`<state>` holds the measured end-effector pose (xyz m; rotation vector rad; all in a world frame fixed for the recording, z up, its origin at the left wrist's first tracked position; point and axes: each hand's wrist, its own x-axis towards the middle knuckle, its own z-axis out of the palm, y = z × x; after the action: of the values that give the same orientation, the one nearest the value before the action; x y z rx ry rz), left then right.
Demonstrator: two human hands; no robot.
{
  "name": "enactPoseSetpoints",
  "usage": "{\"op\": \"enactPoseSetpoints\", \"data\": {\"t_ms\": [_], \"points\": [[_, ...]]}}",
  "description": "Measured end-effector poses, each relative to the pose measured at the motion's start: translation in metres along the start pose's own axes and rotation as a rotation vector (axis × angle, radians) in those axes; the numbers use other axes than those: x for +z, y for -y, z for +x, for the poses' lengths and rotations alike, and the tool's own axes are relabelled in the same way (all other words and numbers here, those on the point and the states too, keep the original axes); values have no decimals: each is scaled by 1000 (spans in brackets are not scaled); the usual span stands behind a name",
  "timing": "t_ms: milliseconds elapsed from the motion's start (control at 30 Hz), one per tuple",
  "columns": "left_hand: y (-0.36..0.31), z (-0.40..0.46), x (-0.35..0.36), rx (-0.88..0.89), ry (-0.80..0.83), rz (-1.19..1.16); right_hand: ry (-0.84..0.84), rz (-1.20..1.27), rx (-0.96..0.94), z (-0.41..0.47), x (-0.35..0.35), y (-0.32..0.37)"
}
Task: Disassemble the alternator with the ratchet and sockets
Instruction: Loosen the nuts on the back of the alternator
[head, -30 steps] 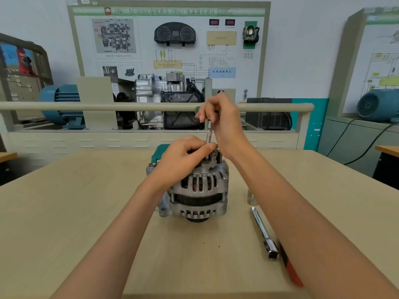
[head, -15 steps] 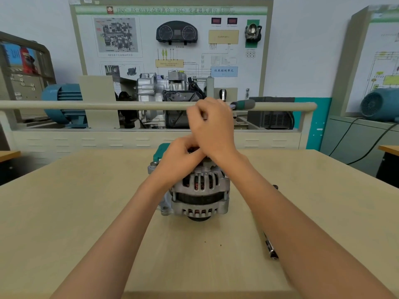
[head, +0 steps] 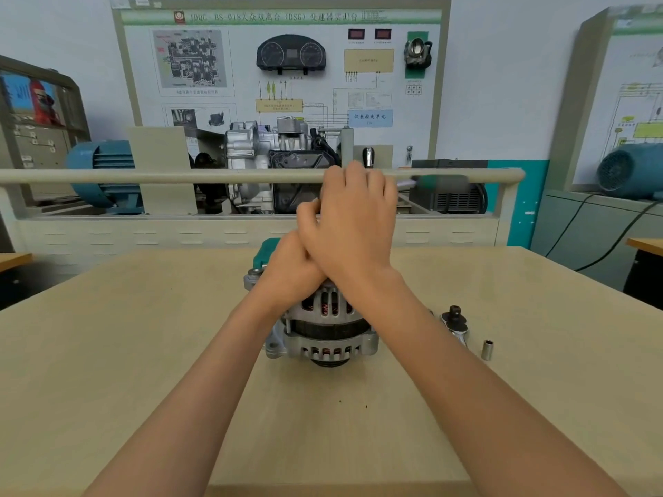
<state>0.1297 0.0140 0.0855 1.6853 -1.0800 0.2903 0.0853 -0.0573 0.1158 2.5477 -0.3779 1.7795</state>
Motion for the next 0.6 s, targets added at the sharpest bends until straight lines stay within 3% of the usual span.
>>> {"op": "enactPoseSetpoints", "data": {"t_ms": [67, 133, 267, 400, 533, 600], "points": [[2, 0, 1, -5, -28, 15, 16, -130, 24, -1, -1, 6], [2, 0, 2, 8, -21, 16, 31, -46, 28, 3, -2, 9], [-2, 1, 2, -72, 32, -17, 25, 496, 64, 14, -3, 4], [-4, 1, 2, -72, 80, 34, 196, 1215, 322, 26, -6, -7], [-1, 4, 2, -38, 70, 61, 358, 1594, 426, 35, -4, -17], [0, 3, 2, -5, 65, 55, 353, 1585, 443, 34, -4, -15]]}}
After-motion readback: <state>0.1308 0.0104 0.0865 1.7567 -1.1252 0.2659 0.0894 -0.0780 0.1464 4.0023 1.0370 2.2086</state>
